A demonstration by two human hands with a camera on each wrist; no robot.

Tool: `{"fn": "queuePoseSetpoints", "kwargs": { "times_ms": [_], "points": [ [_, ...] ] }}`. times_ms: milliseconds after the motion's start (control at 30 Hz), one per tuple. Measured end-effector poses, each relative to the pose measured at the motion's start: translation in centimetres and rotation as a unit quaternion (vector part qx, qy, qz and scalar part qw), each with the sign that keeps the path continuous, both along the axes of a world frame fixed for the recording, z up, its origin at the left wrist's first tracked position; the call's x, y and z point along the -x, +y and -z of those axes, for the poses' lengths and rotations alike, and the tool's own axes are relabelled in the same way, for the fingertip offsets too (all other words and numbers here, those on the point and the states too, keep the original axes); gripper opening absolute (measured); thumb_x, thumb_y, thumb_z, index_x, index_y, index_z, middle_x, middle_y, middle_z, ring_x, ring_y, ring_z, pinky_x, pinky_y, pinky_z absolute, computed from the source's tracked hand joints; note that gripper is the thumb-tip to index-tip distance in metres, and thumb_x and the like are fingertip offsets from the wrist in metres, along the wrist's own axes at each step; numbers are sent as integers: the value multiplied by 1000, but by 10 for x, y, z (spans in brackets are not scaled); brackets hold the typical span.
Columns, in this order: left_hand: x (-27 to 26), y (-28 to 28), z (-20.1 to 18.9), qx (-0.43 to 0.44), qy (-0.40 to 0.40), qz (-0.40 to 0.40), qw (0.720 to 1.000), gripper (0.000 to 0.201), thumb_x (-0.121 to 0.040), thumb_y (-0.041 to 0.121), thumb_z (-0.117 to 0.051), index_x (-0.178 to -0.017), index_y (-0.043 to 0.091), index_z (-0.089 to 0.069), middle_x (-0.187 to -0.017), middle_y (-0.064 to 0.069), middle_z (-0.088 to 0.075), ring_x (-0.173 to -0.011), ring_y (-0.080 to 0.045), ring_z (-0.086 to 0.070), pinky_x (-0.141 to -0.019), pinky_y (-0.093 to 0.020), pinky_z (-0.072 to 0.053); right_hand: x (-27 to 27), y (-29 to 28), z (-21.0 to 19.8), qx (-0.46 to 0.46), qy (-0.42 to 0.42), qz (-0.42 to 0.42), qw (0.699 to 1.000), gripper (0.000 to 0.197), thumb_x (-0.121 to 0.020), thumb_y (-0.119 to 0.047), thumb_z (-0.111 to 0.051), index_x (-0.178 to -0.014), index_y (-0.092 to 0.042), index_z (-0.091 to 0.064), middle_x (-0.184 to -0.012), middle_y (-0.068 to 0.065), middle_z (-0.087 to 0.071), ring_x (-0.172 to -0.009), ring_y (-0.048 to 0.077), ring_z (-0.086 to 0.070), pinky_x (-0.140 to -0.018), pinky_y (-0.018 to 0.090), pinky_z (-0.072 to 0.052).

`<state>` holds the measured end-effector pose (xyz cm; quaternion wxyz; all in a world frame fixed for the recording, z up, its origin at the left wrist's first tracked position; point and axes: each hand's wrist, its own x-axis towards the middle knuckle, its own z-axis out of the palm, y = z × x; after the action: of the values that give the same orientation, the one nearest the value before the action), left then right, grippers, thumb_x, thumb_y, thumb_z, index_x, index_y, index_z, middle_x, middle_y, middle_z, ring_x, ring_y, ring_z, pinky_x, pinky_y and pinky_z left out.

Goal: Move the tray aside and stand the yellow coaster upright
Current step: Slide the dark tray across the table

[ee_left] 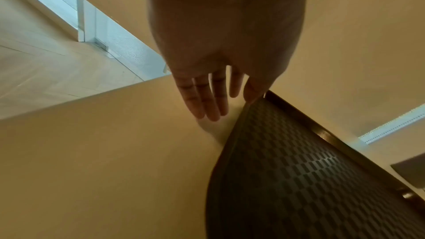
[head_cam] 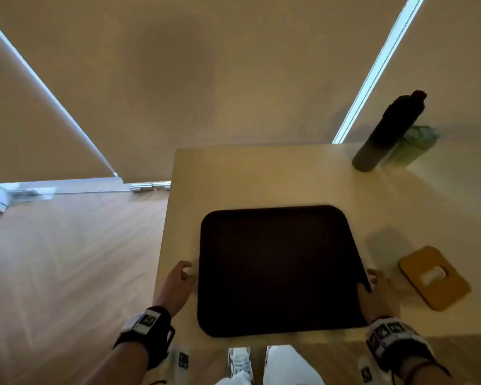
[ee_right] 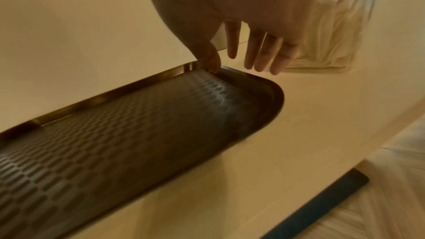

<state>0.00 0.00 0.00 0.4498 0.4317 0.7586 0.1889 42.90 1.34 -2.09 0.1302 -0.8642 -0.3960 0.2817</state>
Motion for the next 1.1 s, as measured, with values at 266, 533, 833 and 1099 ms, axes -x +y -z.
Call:
{"fn": "queuePoseSetpoints", "kwargs": {
  "times_ms": [266, 533, 833, 1099],
  "points": [
    [-21, 39, 3, 5, 13, 12, 1000, 57, -92, 7, -49, -145, 24, -36, -79, -7, -59, -66, -18, -56, -55, -24, -42, 1, 20, 2, -6, 7, -21, 1000, 55, -84, -7, -45, -136, -23, -48, -125, 18, -58, -109, 38, -57, -90, 44, -47],
    [-27, 114, 4, -25, 61, 8, 998, 61, -89, -1, -48, -145, 20, -40, -75, -6, -56, -65, -17, -52, -56, -24, -41, -7, 78, 8, -23, 17, -59, 998, 56, -87, -10, -44, -140, -27, -43, -129, 15, -55, -114, 36, -56, -95, 47, -47],
    [-37, 204, 7, -26, 82, 13, 996, 62, -87, 2, -46, -145, 24, -40, -81, -12, -63, -67, -17, -55, -58, -25, -43, -17, 158, 7, -52, 13, -52, 997, 56, -86, -5, -44, -138, -24, -47, -122, 15, -58, -105, 36, -58, -87, 38, -46],
    [-52, 248, 9, -38, 78, 18, 996, 64, -86, 2, -45, -145, 26, -40, -79, -12, -64, -69, -19, -57, -62, -27, -45, -34, 210, 13, -70, 3, -49, 996, 56, -84, -3, -46, -136, -23, -51, -114, 16, -60, -100, 35, -58, -83, 35, -43]
  ]
}}
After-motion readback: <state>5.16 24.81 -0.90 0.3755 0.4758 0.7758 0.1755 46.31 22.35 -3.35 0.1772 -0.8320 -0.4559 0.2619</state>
